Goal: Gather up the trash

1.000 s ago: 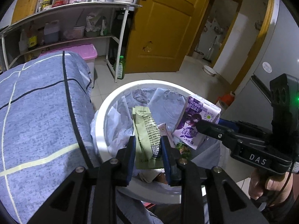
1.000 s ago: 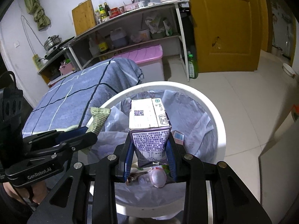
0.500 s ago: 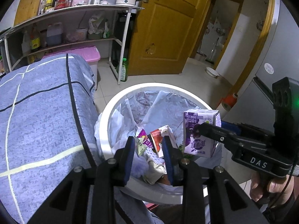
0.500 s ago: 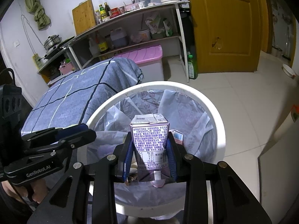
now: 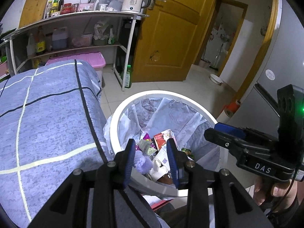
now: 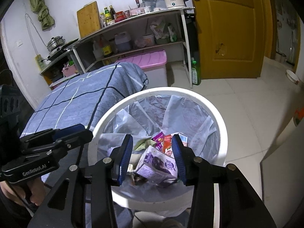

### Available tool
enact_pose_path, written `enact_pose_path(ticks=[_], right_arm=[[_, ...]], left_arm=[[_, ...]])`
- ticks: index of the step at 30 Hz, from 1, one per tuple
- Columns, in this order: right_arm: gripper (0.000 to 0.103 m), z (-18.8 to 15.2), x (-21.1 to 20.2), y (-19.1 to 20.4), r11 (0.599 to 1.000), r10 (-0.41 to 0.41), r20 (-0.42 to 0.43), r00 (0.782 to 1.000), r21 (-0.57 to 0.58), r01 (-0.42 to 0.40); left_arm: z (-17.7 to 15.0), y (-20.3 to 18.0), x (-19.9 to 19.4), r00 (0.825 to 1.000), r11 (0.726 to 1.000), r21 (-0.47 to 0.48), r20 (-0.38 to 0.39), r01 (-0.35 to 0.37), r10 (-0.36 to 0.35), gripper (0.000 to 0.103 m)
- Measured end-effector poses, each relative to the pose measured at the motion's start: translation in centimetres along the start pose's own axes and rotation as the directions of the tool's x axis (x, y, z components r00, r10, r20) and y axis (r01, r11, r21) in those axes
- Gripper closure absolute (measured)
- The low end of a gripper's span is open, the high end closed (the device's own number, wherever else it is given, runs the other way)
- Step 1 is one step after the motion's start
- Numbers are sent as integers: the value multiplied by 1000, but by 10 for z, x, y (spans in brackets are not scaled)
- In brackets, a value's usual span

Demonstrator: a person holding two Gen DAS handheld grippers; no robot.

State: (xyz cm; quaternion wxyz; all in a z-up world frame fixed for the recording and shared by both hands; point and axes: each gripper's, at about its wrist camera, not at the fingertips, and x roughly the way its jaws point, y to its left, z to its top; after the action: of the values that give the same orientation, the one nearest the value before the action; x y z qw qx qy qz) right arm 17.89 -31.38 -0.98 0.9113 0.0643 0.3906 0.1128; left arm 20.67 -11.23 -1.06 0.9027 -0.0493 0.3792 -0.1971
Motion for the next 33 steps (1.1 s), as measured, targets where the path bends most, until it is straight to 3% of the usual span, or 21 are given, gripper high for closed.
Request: enact_pose_path(ticks=[9, 17, 33], right_arm=[[59, -11, -20, 18, 1000, 0, 19, 1000, -18, 1], [59, -24, -42, 40, 999, 5, 47, 999, -36, -3], [59, -68, -87, 73, 997, -13, 90, 996, -69, 19]], left_arm=[[-9, 0, -26, 999, 1000, 2, 38, -12, 12, 67], [-26, -3, -55, 997, 999, 14, 74, -30, 28, 60], [-64, -13, -108, 987, 997, 25, 140, -77, 73, 58]])
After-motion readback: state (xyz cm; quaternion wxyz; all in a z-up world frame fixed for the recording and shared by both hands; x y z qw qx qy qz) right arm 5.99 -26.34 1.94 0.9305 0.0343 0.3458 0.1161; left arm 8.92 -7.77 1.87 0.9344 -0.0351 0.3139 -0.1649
